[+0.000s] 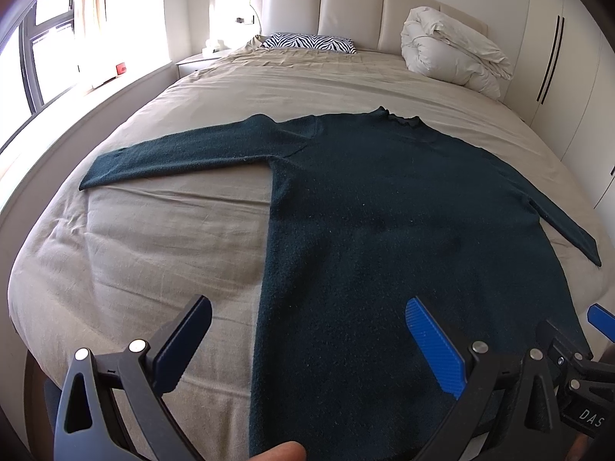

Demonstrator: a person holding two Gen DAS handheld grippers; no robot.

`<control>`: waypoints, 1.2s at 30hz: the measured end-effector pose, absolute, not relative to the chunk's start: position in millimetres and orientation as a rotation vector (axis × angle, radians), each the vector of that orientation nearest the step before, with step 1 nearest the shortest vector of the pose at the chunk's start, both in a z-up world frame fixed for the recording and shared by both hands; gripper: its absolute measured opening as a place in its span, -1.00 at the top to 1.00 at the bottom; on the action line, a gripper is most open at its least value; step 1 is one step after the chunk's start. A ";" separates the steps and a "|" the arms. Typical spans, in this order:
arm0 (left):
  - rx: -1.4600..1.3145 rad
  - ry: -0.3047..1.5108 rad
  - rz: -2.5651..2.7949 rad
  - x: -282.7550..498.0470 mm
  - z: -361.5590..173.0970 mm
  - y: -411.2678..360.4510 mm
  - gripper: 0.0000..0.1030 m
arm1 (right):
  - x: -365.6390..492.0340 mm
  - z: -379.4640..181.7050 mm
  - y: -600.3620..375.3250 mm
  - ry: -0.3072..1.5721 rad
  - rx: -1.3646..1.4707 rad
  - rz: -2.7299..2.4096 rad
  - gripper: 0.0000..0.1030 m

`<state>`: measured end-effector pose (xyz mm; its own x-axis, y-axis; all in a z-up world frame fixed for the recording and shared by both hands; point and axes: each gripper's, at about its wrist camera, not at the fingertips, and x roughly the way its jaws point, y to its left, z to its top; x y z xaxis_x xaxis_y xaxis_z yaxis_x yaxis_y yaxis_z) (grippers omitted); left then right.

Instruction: Fold small clothes

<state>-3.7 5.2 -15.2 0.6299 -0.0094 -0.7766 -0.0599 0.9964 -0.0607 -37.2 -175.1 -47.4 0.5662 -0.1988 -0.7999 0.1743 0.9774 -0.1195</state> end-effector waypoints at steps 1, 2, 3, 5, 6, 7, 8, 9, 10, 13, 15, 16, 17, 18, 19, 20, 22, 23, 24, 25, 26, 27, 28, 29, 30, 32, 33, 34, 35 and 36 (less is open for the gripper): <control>-0.095 0.892 0.025 -2.4 -15.4 8.3 -1.00 | -36.1 -47.4 -174.5 0.945 -0.030 -0.219 -1.00; -0.112 0.894 0.020 -1.7 -16.1 11.6 -1.00 | -35.6 -47.7 -173.7 0.947 -0.032 -0.219 -1.00; -0.139 0.899 0.011 0.0 -16.4 17.0 -1.00 | -35.0 -48.0 -172.8 0.948 -0.032 -0.218 -1.00; -0.193 0.914 -0.007 4.5 -18.2 29.1 -1.00 | -33.3 -47.9 -170.9 0.950 -0.034 -0.215 -1.00; -0.215 0.922 -0.011 7.4 -19.1 35.4 -1.00 | -32.3 -47.9 -170.4 0.949 -0.033 -0.214 -1.00; -0.246 0.927 -0.016 10.4 -20.1 42.9 -1.00 | -30.9 -47.6 -169.8 0.946 -0.031 -0.211 -1.00; -0.283 0.926 -0.023 13.4 -20.8 51.2 -1.00 | -29.8 -47.0 -170.2 0.943 -0.027 -0.207 -1.00; -0.318 0.922 -0.028 15.5 -21.1 60.1 -1.00 | -28.4 -45.9 -170.8 0.937 -0.019 -0.203 -1.00; -0.349 0.912 -0.032 17.4 -20.4 68.7 -1.00 | -27.3 -44.6 -171.4 0.927 -0.010 -0.198 -1.00; -0.434 0.852 -0.071 23.9 -17.8 94.4 -1.00 | -21.8 -38.5 -171.0 0.891 0.010 -0.188 -1.00; -0.485 0.845 -0.081 29.2 -19.0 110.3 -1.00 | -17.5 -33.1 -170.4 0.863 0.024 -0.171 -1.00; -0.493 0.869 -0.073 32.6 -21.3 116.9 -1.00 | -15.6 -30.0 -170.2 0.845 0.038 -0.156 -1.00; -0.490 0.910 -0.067 37.4 -24.7 122.5 -1.00 | -13.9 -26.9 -169.9 0.829 0.049 -0.145 -1.00; -0.496 0.942 -0.062 42.2 -28.5 128.8 -1.00 | -12.2 -24.3 -169.5 0.814 0.058 -0.137 -1.00; -0.525 0.950 -0.046 44.9 -31.8 139.1 -1.00 | -9.9 -21.5 -168.8 0.803 0.064 -0.131 -1.00; -0.572 0.936 -0.027 44.5 -34.3 152.5 -1.00 | -7.6 -19.9 -168.0 0.795 0.069 -0.124 -1.00; -0.700 0.874 -0.016 47.1 -38.1 186.4 -1.00 | -1.5 -17.5 -165.6 0.792 0.080 -0.110 -1.00; -0.753 0.851 -0.002 50.6 -40.6 203.8 -1.00 | 0.5 -16.6 -165.7 0.793 0.088 -0.102 -1.00; -0.800 0.837 0.020 55.3 -43.7 220.9 -1.00 | 2.7 -16.7 -165.2 0.793 0.098 -0.095 -1.00; -0.852 0.821 0.028 60.8 -47.5 238.0 -1.00 | 5.6 -17.3 -165.0 0.795 0.111 -0.089 -1.00; -0.910 0.795 0.025 66.3 -51.7 255.8 -1.00 | 8.8 -18.1 -164.7 0.799 0.126 -0.080 -1.00; -0.962 0.762 0.032 71.3 -55.3 273.4 -1.00 | 11.9 -18.8 -165.0 0.802 0.150 -0.062 -1.00; -1.003 0.729 0.052 76.2 -58.0 290.5 -1.00 | 13.4 -18.3 -165.7 0.802 0.166 -0.051 -1.00; -1.042 0.698 0.069 81.2 -60.9 306.4 -1.00 | 15.2 -18.6 -164.8 0.801 0.178 -0.045 -1.00; -1.077 0.670 0.084 86.1 -64.7 322.2 -0.98 | 17.5 -19.8 -164.1 0.803 0.182 -0.041 -1.00; -1.130 0.628 0.121 97.2 -72.1 346.3 -0.97 | 23.6 -24.1 -162.4 0.813 0.177 -0.038 -1.00; -1.155 0.623 0.136 103.8 -77.9 356.0 -0.91 | 27.7 -26.0 -161.6 0.819 0.176 -0.038 -1.00; -1.185 0.629 0.152 110.6 -84.9 364.3 -0.84 | 31.7 -29.7 -161.7 0.827 0.179 -0.037 -1.00; -1.223 0.635 0.157 117.3 -92.8 371.0 -0.71 | 35.7 -34.1 -162.0 0.838 0.187 -0.035 -1.00; -1.262 0.633 0.155 122.5 -100.2 380.5 -0.65 | 39.0 -37.7 -162.6 0.847 0.200 -0.029 -1.00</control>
